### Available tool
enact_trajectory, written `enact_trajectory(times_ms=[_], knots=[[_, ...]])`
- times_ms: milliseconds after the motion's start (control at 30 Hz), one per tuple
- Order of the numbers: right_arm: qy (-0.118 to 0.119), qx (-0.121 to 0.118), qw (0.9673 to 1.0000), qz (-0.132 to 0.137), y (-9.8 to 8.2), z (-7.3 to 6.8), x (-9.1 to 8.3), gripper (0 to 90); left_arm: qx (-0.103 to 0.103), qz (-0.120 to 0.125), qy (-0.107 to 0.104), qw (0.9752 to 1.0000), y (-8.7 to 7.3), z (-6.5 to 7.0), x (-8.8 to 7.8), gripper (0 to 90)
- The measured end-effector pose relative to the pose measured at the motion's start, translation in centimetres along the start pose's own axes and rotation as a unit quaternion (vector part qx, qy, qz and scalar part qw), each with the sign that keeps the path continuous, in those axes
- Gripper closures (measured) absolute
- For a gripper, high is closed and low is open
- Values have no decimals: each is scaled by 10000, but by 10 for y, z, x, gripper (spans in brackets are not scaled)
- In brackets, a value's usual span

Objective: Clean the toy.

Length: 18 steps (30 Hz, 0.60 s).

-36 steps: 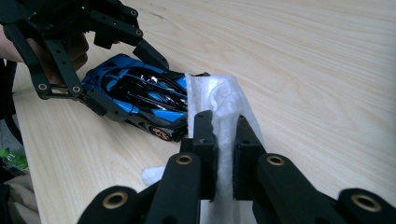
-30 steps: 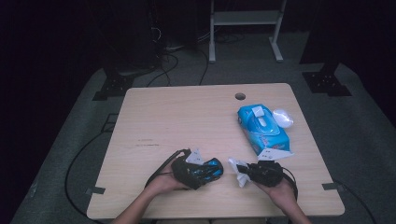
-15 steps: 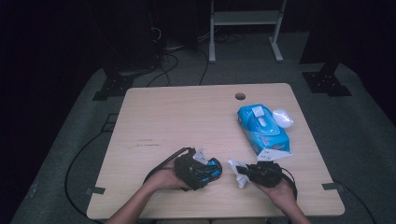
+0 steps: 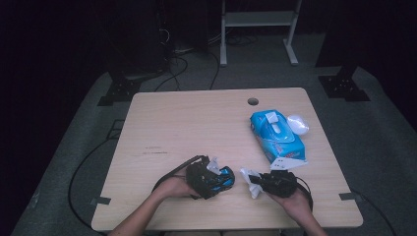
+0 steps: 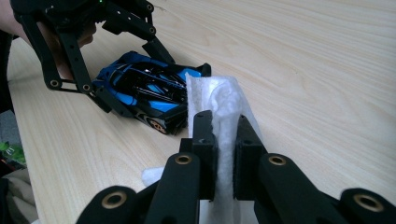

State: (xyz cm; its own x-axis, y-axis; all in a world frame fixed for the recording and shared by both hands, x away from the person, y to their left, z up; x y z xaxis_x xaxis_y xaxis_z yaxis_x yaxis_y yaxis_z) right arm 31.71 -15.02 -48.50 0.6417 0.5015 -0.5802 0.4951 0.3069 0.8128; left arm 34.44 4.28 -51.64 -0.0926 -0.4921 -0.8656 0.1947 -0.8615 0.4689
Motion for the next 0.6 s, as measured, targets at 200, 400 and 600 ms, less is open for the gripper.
enact_trajectory(times_ms=[200,400,600], knots=[[-17,36,10000,20,0,2,-1,819,15,84,-26,10000,1,0,-1,261],[-60,69,9999,67,3,6,-5,820,-31,160,6,9999,8,-8,-7,261],[-202,170,9995,144,3,20,-12,821,-114,273,167,9994,27,-29,-15,261]])
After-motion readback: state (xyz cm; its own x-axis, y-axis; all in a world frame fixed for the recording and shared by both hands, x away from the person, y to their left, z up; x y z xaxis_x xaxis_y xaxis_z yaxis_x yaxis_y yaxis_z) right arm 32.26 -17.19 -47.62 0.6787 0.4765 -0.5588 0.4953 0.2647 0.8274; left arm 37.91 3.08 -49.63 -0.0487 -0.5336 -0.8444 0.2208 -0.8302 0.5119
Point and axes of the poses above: each handheld gripper's, and its own axes: x roughly forward along the jaws, y roughly out of its top, z roughly to its right, the point moved 7 cm from there along x, roughly forward along the jaws, and after that the axes turned 15 degrees about -y, right-handed, at the moved point
